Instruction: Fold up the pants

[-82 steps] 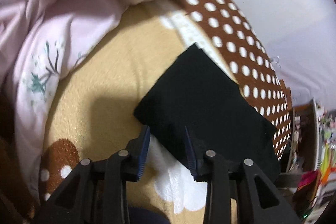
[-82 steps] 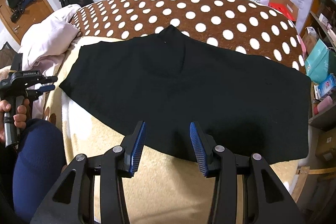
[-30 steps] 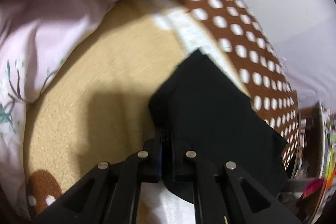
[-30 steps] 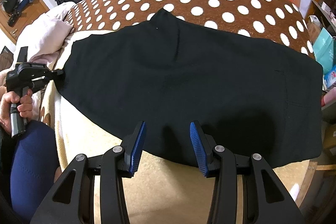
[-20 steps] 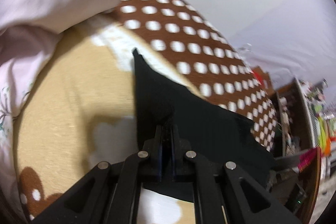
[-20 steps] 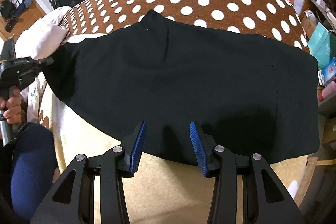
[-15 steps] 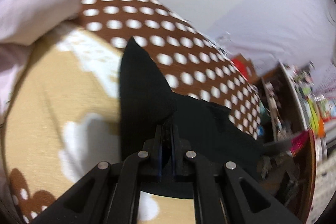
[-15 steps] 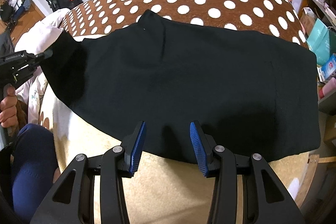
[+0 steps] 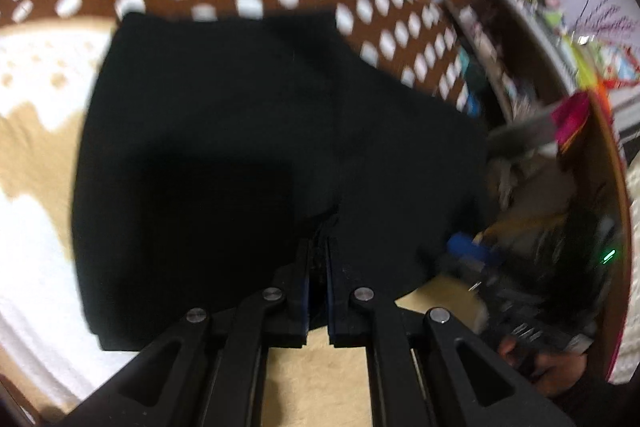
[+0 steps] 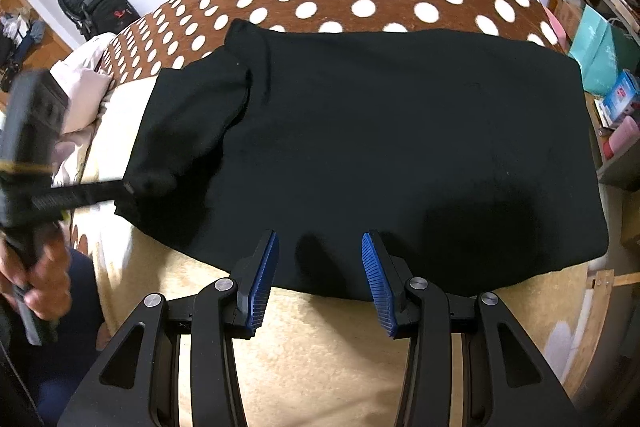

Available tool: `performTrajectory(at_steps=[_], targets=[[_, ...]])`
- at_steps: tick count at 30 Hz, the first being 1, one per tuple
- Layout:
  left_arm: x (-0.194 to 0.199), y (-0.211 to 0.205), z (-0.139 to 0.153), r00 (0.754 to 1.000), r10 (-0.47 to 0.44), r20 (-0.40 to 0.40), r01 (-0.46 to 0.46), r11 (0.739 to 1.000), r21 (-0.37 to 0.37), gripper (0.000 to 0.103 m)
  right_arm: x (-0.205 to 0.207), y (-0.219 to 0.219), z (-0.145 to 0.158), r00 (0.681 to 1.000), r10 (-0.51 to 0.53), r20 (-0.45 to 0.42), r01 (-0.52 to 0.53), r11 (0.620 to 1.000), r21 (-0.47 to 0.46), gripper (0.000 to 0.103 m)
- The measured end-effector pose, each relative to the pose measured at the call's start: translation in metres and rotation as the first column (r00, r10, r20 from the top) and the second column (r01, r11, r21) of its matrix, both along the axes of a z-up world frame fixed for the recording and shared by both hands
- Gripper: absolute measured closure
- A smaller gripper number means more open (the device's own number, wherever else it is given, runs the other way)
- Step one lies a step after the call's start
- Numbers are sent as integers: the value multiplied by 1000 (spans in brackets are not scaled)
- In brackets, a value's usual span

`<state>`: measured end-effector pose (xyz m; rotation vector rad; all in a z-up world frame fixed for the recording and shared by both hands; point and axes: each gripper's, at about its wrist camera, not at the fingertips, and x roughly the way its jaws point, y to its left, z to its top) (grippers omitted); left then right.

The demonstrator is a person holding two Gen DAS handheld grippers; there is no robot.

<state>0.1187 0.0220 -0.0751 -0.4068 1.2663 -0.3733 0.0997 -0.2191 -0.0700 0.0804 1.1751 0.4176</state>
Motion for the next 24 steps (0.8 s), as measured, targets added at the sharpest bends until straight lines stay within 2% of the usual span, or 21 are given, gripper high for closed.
performTrajectory(at_steps=[3,6,8,12,13,16,19,21,24], targets=[[-1,1,-4,1000,24,-19,-25,1000,-17,95,1,1,-1,1000,-8,-9,8,1000,12,58],[-6,1,15,999,23,35,-21,998,-57,89,1,4,-1,1000,-3,-6,3,1000,19,58],[-13,4,27,997,34,69,-27,994,-108,89,1,5,0,1000,3,0,-3,1000,27,58],[-25,32,48,979,156,128,-138,981,-137,89,6,14,5,1000,28,9,-29,997,68,58],[-26,40,50,972,194,135,-179,977,-116,89,8,16,6,999,33,10,-34,996,82,58],[-29,60,43,946,286,153,-296,954,49,89,18,30,4,999,46,-3,-45,991,130,58],[-29,79,29,934,333,131,-347,933,97,89,29,46,1,997,79,-6,-77,984,163,58],[-27,81,20,926,353,133,-372,912,170,89,41,58,-3,994,105,-10,-101,975,198,58],[-26,92,13,920,375,116,-390,905,169,89,61,73,-11,991,132,-23,-124,967,224,58]])
